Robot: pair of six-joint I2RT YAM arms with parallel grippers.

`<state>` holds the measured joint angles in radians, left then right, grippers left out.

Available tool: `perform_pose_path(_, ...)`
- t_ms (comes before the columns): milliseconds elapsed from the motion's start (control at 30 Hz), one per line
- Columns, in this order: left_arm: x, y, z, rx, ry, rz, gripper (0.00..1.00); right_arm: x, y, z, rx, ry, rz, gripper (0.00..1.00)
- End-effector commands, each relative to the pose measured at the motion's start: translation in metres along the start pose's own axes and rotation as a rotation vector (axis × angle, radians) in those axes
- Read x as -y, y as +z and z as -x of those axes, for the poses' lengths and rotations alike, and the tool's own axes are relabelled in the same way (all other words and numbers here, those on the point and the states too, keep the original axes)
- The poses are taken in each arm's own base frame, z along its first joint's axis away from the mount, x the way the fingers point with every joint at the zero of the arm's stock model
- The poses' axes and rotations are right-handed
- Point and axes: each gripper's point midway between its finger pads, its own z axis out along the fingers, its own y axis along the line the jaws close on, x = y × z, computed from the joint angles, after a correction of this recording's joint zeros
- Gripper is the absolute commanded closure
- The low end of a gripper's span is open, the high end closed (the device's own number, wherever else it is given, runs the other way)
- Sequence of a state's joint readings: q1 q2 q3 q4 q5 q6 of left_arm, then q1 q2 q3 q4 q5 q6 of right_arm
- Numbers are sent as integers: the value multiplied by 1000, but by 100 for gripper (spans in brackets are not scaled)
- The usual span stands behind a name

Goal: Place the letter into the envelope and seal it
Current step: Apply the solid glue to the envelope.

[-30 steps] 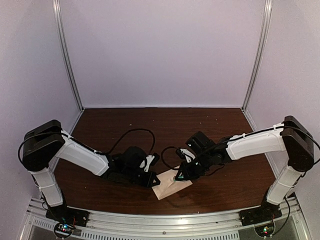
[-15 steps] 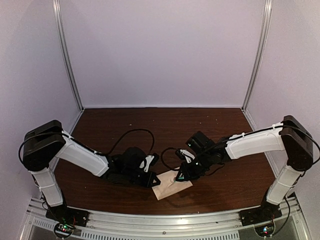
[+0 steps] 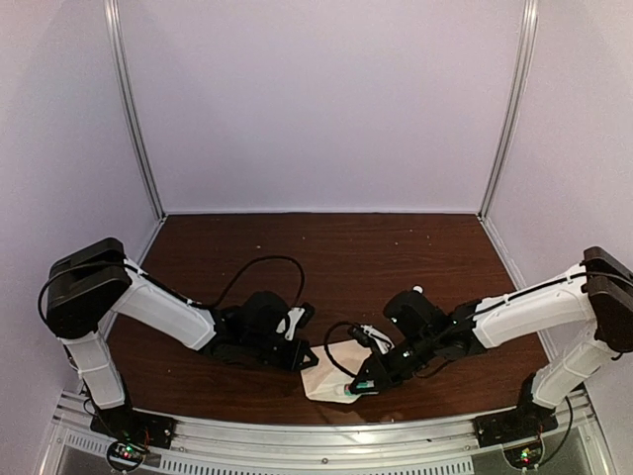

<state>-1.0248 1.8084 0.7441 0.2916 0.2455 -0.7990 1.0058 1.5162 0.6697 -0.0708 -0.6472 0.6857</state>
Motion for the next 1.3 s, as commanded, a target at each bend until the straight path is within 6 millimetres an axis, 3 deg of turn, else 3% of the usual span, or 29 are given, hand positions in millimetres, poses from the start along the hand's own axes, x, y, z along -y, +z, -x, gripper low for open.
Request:
perform_pose_path(0,-17,7,-15,-32,-23,52,100,-15,-5,1,43,-16,76,94)
perform_pose_path(133,-18,7,-15,-32,-22,53,100,-10,-3,-12,30,1,97,94)
perform_pose_path(367,-17,6,-15,-27,-18,51,100,-47,-37,37,235,-54,154,94)
perform_pose_path(600,-15,4,-14,-24,-16,44,100,-7,-40,64,299,29,-11,95)
perform_pose_path(733,-12,4,-12,-22,-11,37,100,-4,-35,74,286,17,-32,95)
perform_pose_path(1267,-12,3,-13,-24,-13,34,100,35,-14,71,175,69,-198,96)
